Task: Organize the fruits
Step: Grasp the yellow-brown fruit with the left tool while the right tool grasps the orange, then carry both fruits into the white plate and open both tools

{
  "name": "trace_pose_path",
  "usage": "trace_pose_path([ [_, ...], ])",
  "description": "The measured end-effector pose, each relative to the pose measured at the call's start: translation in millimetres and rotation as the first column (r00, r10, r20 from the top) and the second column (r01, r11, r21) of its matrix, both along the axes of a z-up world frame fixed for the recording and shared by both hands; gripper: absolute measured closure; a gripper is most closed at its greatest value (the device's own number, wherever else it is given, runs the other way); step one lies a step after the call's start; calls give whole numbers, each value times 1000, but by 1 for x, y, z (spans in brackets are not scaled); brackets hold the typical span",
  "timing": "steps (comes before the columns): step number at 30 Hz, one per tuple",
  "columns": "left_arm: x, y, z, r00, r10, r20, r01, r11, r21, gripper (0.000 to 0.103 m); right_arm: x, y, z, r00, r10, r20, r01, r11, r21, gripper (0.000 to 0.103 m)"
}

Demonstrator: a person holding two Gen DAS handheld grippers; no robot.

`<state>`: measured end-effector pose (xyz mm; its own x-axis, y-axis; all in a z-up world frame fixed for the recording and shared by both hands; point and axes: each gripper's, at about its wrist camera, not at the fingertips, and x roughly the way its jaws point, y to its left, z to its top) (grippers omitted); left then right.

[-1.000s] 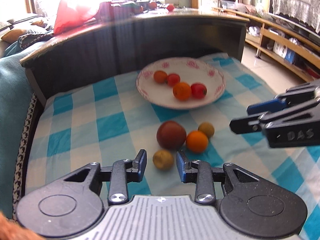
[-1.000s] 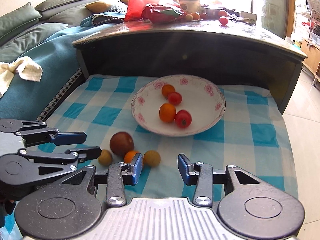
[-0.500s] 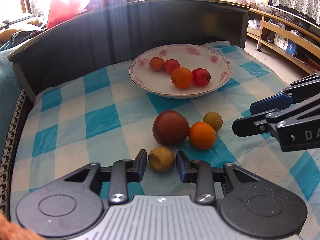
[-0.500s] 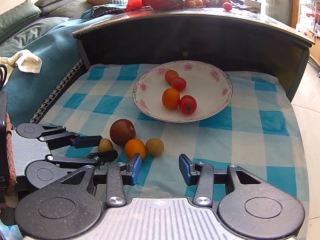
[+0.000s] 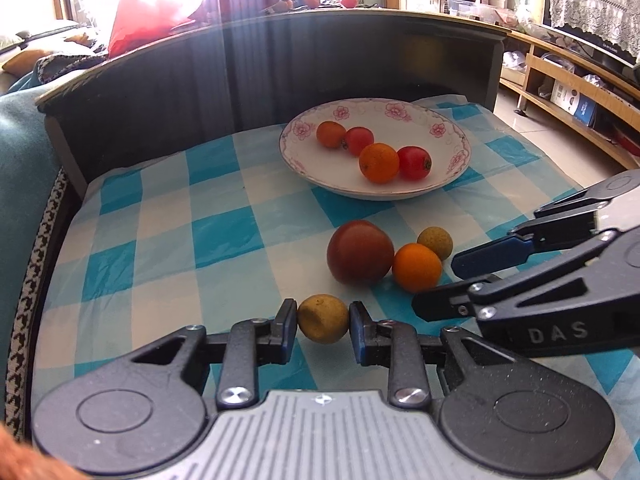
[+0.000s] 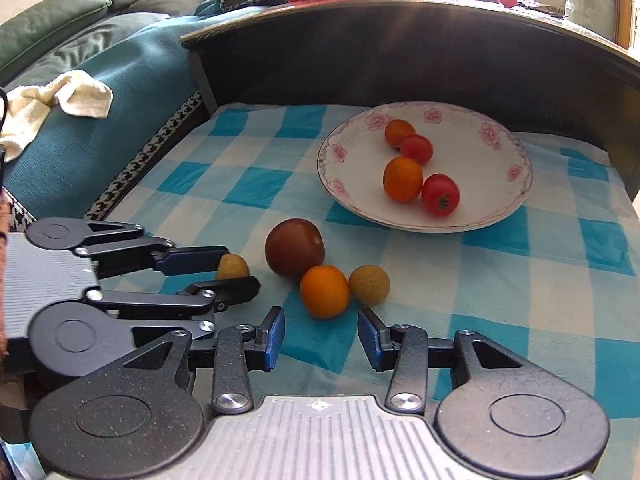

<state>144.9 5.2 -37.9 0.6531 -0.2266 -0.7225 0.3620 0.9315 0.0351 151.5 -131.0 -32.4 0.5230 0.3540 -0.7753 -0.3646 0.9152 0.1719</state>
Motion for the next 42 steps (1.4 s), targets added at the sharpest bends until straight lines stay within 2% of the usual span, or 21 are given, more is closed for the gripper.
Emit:
trace_pose_path([
  [12, -5, 11, -7, 999, -6, -35, 5, 1000, -30, 66, 10, 12, -11, 999, -6, 51, 8, 999, -34, 66],
  [15, -5, 12, -7, 999, -10, -38, 8, 999, -47, 66, 8, 13, -11, 998, 4, 70, 2, 997, -83, 79],
  [17, -7, 11, -7, 999, -19, -40, 17, 998, -56, 66, 6, 10, -10, 998, -2, 57, 6, 997, -78, 79],
  [22, -16, 10, -6, 997, -60, -47, 55, 994, -95, 66, -12, -5, -1, 999, -29, 34, 32, 996, -87, 80],
  [27, -32, 0, -8, 993, -112, -30, 110, 992, -67, 66, -39, -12, -1, 999, -50, 13, 51, 989, -136, 80],
  [30, -37, -5, -11, 991, -133, -15, 133, 991, -34, 65, -52, -14, -1, 999, -51, 10, 52, 987, -155, 80],
  [33, -38, -5, -10, 991, -134, -19, 133, 991, -33, 64, -60, -13, -2, 999, -32, 22, 36, 983, -179, 78],
  [39, -39, -9, -11, 990, -138, 2, 138, 990, -8, 59, -65, -18, -3, 999, -37, 31, 41, 989, -143, 66],
  [42, -39, -9, -11, 991, -131, 4, 131, 991, -2, 56, -65, -18, -4, 999, -34, 40, 39, 990, -134, 65],
])
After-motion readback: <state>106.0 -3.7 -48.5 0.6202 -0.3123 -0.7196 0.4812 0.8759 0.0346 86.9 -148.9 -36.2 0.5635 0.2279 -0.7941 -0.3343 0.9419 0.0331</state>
